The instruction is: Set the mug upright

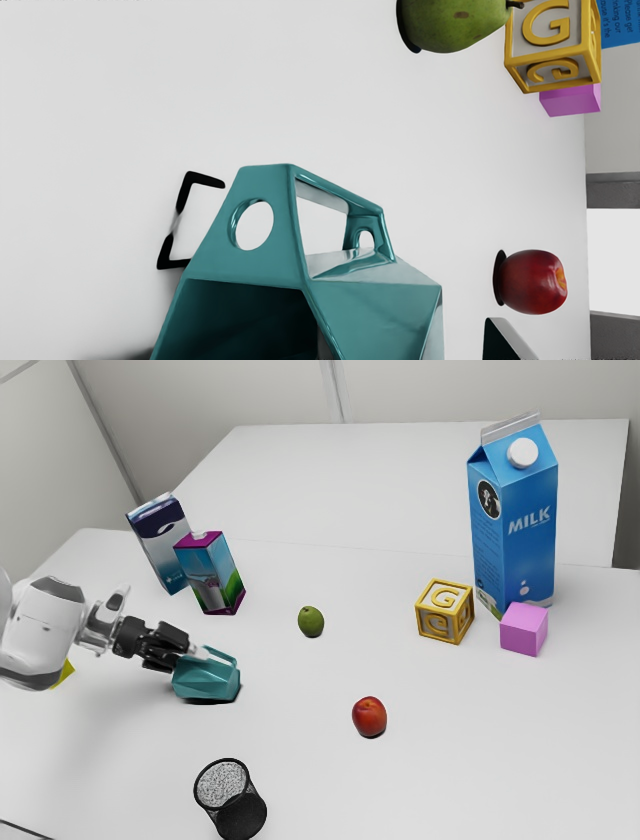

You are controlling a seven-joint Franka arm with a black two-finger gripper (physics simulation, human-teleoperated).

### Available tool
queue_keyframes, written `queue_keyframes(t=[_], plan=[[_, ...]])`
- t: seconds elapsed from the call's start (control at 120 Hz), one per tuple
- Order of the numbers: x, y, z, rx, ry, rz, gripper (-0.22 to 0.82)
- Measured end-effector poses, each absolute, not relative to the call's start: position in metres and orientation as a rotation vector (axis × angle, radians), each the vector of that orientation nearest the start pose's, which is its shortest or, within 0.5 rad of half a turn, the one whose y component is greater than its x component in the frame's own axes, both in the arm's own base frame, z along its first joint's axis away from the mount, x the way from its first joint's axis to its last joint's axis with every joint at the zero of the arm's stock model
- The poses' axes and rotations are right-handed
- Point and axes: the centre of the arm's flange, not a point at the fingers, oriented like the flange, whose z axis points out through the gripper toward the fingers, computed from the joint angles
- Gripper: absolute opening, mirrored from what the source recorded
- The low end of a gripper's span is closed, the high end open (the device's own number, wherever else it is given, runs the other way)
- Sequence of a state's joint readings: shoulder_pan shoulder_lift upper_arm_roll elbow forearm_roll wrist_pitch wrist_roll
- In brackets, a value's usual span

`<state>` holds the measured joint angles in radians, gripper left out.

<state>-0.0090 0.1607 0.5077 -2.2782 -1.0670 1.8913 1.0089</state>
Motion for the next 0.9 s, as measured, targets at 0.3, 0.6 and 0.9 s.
queue_keyframes(t=[0.3, 0.6, 0.9], plan=[[0.464, 0.177, 0.285, 2.219, 0.127, 0.296, -0.08], [0.466, 0.164, 0.328, 2.216, 0.021, 0.394, -0.16], [0.491, 0.080, 0.388, 2.523, -0.472, 0.350, -0.17]])
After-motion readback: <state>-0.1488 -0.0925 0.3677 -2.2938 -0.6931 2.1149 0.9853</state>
